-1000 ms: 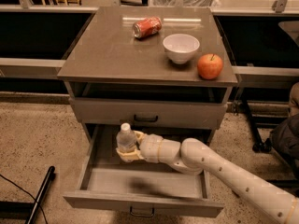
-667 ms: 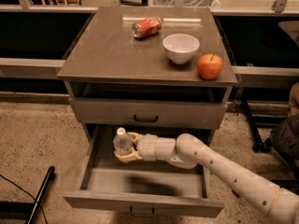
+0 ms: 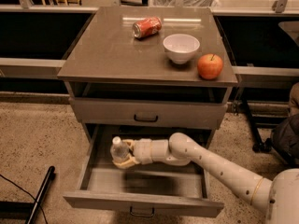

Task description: Place blue plastic bottle into middle drawer

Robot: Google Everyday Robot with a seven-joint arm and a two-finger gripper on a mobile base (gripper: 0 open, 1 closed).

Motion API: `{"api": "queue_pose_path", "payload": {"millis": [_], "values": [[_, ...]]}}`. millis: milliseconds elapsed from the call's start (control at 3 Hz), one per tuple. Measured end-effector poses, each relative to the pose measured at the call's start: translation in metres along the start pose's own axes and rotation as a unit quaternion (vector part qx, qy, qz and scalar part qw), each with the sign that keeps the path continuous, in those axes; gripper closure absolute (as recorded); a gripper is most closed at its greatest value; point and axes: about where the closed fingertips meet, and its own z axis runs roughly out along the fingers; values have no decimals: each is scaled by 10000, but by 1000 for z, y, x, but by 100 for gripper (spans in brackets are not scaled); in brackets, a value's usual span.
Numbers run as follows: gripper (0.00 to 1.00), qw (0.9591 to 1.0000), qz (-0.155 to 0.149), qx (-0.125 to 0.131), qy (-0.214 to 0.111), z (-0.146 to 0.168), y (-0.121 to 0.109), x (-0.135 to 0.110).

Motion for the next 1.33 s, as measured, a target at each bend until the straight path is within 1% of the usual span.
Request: {"api": "queue_pose_path", "payload": {"millis": [333, 667, 1000, 1333], "values": [[100, 9999, 162, -30, -11, 7, 13, 20], [81, 9996, 255, -24, 73, 13, 20, 33], [50, 9991, 394, 70, 111, 17, 23, 46], [27, 9985, 517, 159, 62, 19, 24, 54]]}}
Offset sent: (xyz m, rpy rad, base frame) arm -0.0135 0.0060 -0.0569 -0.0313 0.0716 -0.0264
